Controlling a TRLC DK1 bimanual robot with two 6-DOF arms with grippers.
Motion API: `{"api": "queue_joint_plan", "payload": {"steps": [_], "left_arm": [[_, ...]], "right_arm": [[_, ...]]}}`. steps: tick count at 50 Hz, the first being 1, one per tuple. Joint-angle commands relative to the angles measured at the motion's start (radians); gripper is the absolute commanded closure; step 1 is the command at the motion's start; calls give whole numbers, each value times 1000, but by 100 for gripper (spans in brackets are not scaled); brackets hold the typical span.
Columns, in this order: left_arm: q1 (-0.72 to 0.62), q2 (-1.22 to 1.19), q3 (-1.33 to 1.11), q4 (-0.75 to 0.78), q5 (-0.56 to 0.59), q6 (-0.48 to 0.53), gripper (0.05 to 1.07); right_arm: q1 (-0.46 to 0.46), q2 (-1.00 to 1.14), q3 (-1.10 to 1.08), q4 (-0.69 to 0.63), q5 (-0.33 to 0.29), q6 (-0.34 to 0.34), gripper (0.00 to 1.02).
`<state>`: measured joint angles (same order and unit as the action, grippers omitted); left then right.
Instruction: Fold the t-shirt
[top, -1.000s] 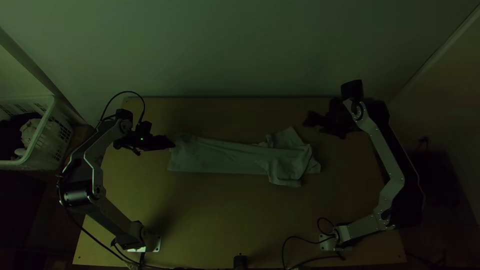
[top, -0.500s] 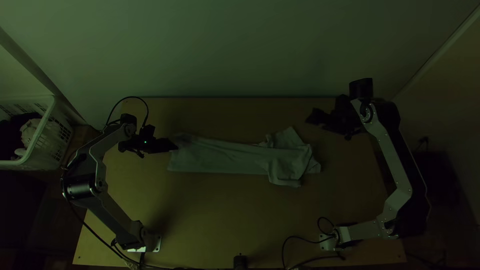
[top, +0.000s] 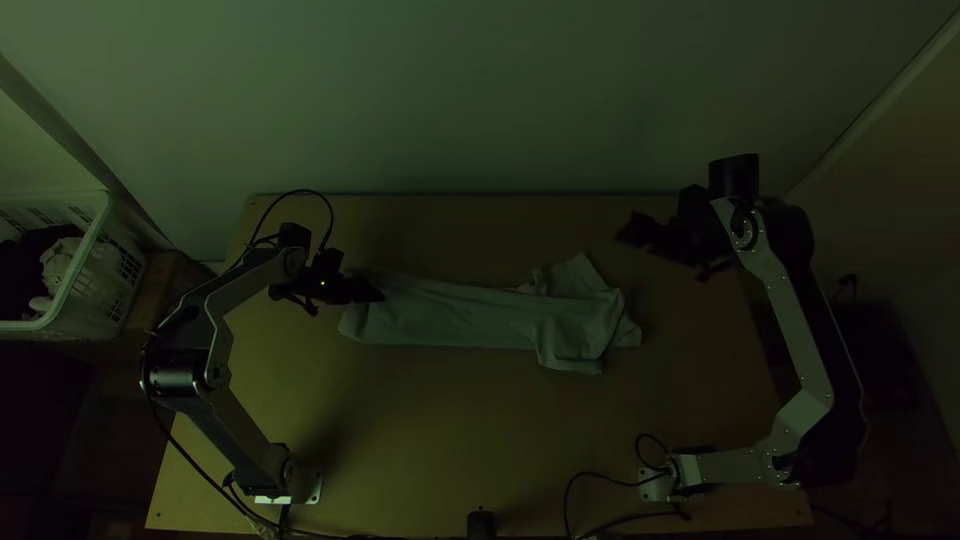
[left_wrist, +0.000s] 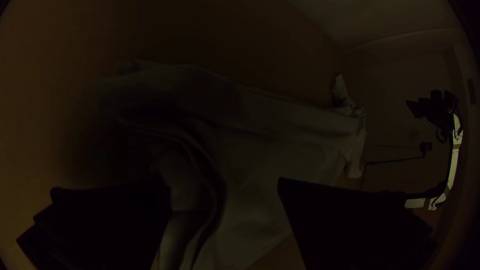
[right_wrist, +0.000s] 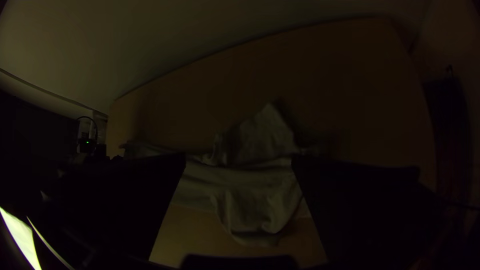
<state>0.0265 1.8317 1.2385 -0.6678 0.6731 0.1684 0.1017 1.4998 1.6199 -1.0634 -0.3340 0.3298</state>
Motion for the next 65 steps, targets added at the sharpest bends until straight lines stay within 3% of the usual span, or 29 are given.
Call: {"api": "queue_joint_plan", "payload": {"steps": [1,5,8,10,14,15,32,65], "left_arm": [[-36,-6,-62,16,0,-64,18],[-60,-15,-83,65,-10,-122,29],[-73,-28,-103,103,-20,-161,44],[-79,-29,-117,152,-52,-213,60],[-85,-40,-143,231,-73,-239,102],[-85,-41,-149,249,-73,-245,105],[10,-150,-174,209,-119,-222,105],[449,-204,1,-111,-125,131,105]], "right_arm": [[4,-41,-29,-9,-10,20,5],[7,-52,-48,-10,-11,20,5],[12,-61,-60,-9,-11,20,5],[12,-65,-69,-9,-11,20,5],[13,-76,-81,-10,-11,20,5],[13,-79,-84,-10,-11,20,5],[6,-113,-130,-9,-10,15,5],[6,-78,-181,59,-7,12,5]]}}
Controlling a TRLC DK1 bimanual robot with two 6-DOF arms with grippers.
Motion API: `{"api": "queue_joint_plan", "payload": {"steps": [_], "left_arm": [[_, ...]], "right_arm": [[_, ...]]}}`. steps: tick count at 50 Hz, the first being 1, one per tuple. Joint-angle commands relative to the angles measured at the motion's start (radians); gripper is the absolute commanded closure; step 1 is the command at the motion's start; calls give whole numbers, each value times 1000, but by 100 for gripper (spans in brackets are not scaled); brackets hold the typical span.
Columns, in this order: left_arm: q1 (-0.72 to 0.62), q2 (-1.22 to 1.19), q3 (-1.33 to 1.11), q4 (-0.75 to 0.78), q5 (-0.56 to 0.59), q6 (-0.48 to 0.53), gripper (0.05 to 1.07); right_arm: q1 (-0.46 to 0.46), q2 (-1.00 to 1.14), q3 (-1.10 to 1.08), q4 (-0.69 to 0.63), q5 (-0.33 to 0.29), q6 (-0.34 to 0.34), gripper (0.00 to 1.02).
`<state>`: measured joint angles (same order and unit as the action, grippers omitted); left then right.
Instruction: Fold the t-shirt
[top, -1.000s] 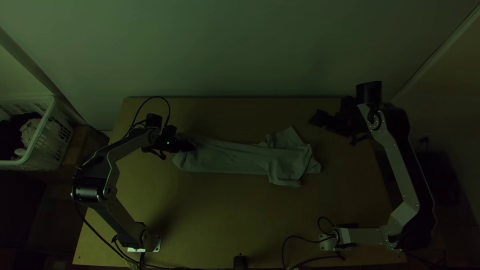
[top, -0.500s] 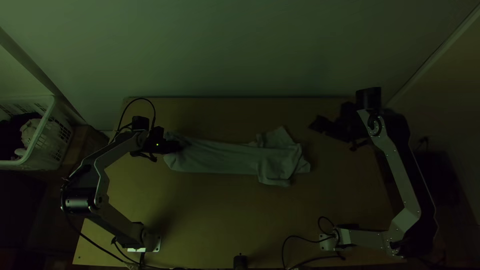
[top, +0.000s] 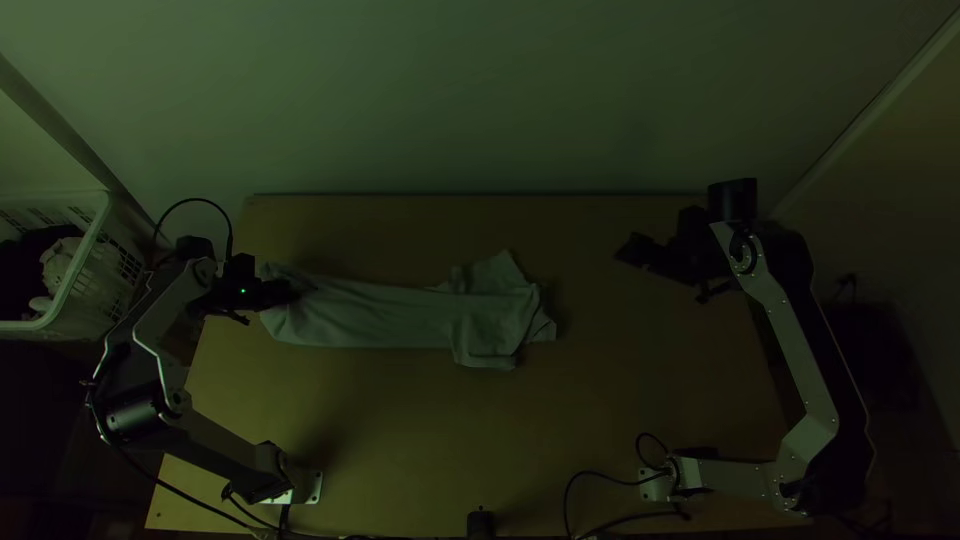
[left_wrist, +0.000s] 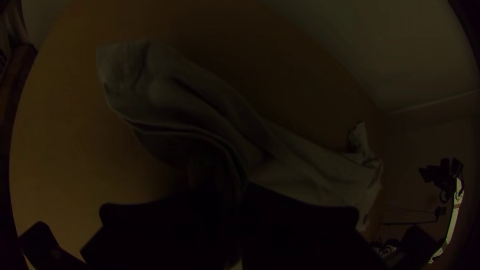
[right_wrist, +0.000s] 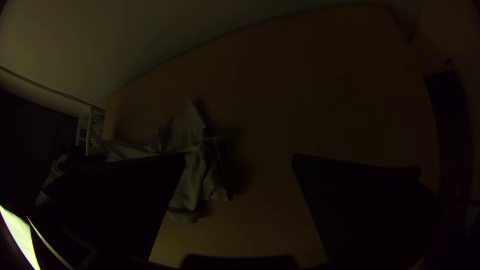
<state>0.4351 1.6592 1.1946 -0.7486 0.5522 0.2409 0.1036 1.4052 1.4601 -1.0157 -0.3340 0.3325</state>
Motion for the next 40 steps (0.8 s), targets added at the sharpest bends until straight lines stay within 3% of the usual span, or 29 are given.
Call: {"api": "queue_joint_plan", "payload": {"steps": [1,16,40], "left_arm": [[45,-32,53,-37,-5,58,105],[-7,-154,125,-175,-8,64,105],[-263,-230,303,-333,-38,-74,105]], "right_arm": [[4,20,-21,11,-7,10,5],[7,25,-50,26,1,14,5],[-4,5,-110,62,9,14,5]]}}
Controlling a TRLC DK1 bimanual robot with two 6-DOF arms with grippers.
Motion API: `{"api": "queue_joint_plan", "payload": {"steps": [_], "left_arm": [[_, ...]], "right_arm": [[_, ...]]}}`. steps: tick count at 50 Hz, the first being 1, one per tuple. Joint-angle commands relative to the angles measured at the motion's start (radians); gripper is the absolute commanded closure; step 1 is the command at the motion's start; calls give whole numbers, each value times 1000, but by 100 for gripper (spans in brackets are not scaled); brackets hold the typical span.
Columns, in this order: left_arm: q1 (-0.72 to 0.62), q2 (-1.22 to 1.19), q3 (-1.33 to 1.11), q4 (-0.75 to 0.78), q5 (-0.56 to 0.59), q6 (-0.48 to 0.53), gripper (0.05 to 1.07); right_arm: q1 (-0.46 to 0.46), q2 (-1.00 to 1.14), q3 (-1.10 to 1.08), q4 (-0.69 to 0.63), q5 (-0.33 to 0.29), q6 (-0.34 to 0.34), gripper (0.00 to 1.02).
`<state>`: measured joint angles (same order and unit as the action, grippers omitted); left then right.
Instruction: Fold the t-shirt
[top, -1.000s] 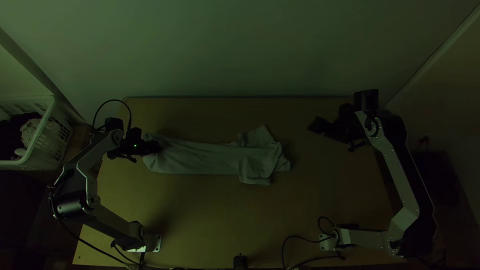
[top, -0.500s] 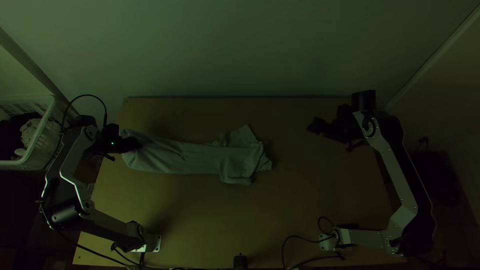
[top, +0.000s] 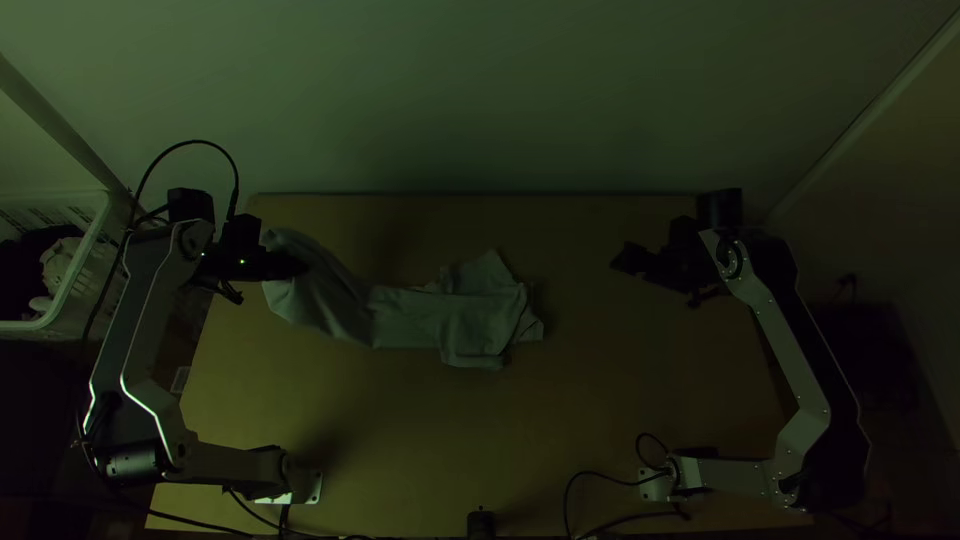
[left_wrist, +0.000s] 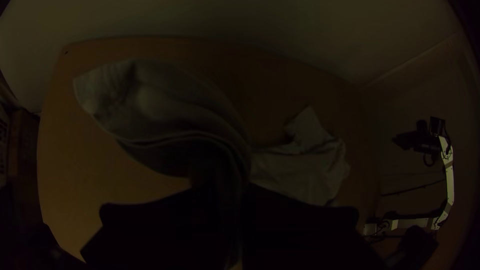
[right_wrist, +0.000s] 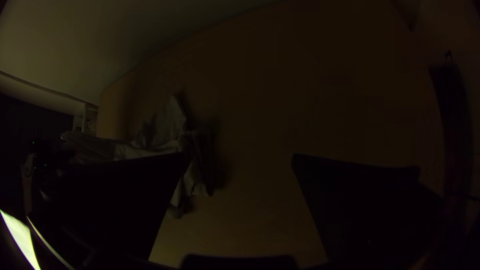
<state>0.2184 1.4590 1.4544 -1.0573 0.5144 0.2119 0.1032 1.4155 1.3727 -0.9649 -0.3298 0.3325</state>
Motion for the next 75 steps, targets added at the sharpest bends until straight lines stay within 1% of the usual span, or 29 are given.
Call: {"api": "queue_joint_plan", "payload": {"steps": [1,8,19,25,31,40,48,53,62,75], "left_arm": [[-60,-29,49,-29,-5,-51,105],[-162,-26,90,-29,-25,-121,105],[-366,14,162,-29,-76,-229,105],[-458,49,192,-21,-103,-264,105],[-521,109,241,-18,-109,-295,105],[-619,196,307,5,-151,-345,105],[-692,270,356,17,-152,-393,105],[-738,296,365,51,-152,-427,105],[-806,362,386,100,-162,-488,105],[-899,472,426,151,-226,-523,105]], "right_arm": [[-3,-7,-26,11,5,14,5],[-2,-12,-41,18,9,23,5],[1,-23,-66,45,11,43,5],[-3,-26,-70,55,18,50,5],[-5,-38,-81,68,23,60,5],[-11,-52,-93,69,28,79,5],[-14,-66,-109,75,34,89,5],[-16,-75,-123,78,49,89,5],[-20,-90,-158,95,54,96,5],[-17,-115,-207,121,58,111,4]]}}
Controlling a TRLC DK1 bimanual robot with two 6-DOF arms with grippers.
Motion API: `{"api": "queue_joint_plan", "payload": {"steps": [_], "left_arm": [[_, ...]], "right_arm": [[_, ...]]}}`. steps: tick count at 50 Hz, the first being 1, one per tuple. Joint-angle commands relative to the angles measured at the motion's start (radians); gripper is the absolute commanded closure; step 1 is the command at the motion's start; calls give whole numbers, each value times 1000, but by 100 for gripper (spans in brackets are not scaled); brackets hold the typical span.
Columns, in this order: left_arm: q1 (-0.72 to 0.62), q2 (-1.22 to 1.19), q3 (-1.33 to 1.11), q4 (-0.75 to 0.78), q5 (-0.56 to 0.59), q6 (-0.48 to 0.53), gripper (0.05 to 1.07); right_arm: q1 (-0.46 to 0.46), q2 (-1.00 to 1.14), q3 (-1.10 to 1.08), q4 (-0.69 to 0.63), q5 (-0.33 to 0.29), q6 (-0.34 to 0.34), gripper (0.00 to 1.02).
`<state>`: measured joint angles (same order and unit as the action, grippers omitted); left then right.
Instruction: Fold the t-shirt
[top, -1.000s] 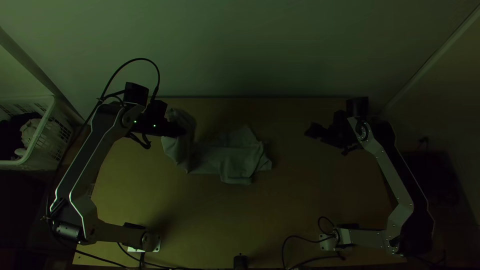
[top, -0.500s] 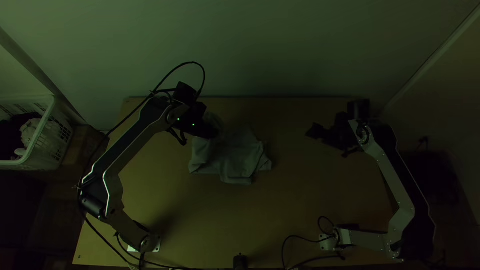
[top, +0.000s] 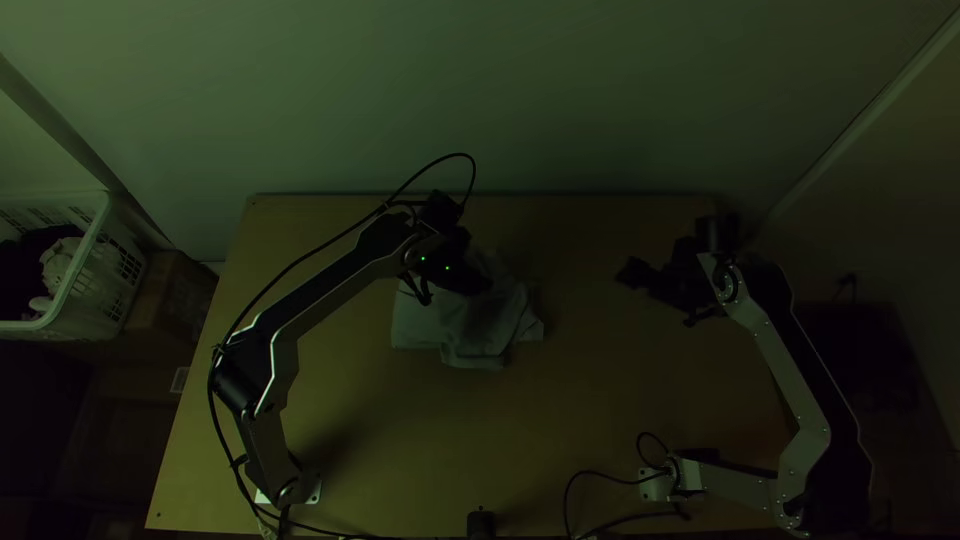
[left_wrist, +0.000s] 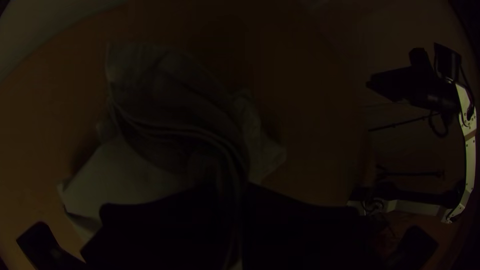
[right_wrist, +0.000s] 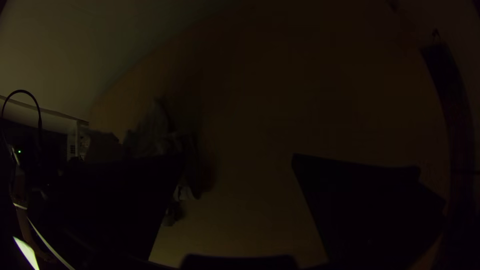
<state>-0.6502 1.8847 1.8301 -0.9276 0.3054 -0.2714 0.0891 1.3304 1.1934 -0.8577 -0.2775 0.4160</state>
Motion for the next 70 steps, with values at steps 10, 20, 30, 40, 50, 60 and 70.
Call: {"api": "queue_joint_plan", "payload": {"steps": [10,20,30,40,50,60,70], "left_arm": [[-89,131,116,35,-58,-57,104],[-120,179,179,47,-86,14,19],[-120,174,235,62,-89,17,10],[-80,142,253,62,-112,9,10],[15,50,218,59,-112,38,10],[164,-68,129,69,-112,87,10],[285,-228,-48,136,-112,113,10]], "right_arm": [[-2,-56,-61,19,6,29,4],[3,-89,-112,31,6,29,4],[8,-109,-133,43,6,27,4],[14,-109,-129,77,6,29,4],[40,-102,-114,106,43,24,4],[57,-74,-69,108,83,-13,4],[72,-66,0,125,156,-82,4]]}}
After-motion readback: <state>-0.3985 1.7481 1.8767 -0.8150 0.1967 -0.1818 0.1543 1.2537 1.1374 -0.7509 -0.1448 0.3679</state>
